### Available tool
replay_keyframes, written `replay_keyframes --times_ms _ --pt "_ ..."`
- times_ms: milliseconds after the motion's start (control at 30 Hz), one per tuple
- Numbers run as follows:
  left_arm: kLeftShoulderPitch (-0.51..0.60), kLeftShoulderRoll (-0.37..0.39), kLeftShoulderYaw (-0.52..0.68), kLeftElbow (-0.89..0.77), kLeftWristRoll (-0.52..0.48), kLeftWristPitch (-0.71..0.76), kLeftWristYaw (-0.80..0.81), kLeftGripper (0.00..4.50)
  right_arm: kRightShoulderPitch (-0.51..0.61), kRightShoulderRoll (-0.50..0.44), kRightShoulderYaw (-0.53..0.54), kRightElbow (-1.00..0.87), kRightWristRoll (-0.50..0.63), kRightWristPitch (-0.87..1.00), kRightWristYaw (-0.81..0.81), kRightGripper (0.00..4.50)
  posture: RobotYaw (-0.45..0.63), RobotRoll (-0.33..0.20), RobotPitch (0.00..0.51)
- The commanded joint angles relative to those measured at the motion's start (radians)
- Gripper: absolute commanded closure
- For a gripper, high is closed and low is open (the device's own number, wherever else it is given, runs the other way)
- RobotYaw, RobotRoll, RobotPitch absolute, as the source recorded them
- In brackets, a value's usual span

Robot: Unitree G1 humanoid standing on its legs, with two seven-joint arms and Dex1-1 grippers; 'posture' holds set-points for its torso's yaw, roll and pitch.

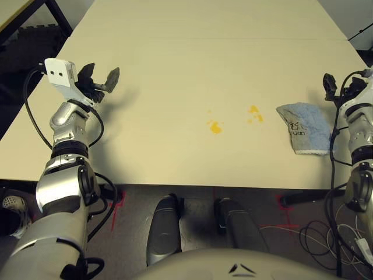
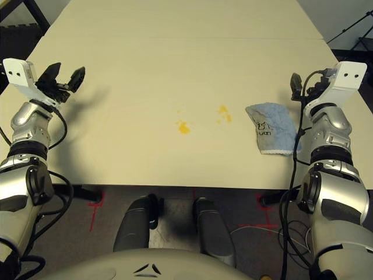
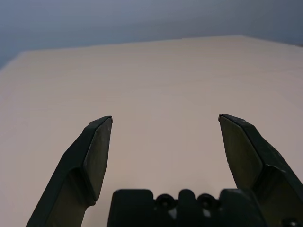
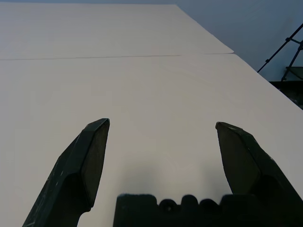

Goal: Wipe the water off the table with a rag.

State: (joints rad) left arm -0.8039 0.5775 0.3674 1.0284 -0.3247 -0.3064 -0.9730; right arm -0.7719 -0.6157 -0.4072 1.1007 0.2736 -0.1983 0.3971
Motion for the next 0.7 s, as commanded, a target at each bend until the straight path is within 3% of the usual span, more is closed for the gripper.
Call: replay_keyframes --times_ms 33,233,467,567,700 --pt "0.08 0.0 -0.05 -0.116 -0.031 0.051 -0.178 0.0 0.006 -0.007 -0.008 0.018 0.003 -0.003 0.003 0.03 0.09 0.0 0.168" --pt "0.209 0.003 -0.146 -0.258 -0.031 0.033 -0.409 0.0 -0.003 -0.013 -0.001 0.031 -0.005 -0.001 0.004 0.03 0.1 0.0 0.17" --pt "0.266 0.012 -0.197 -0.334 -0.041 0.046 -0.532 0.0 0.006 -0.035 0.001 0.028 -0.006 0.013 0.025 0.03 0.09 0.0 0.175" --pt "0.274 0.012 -0.198 -0.352 -0.046 0.048 -0.541 0.0 0.012 -0.073 -0.003 0.027 0.005 0.079 0.084 0.03 0.1 0.0 0.177" --pt "0.288 0.009 -0.195 -0.373 -0.049 0.043 -0.541 0.0 0.029 -0.16 0.028 0.009 0.015 0.291 0.303 0.03 0.09 0.0 0.18"
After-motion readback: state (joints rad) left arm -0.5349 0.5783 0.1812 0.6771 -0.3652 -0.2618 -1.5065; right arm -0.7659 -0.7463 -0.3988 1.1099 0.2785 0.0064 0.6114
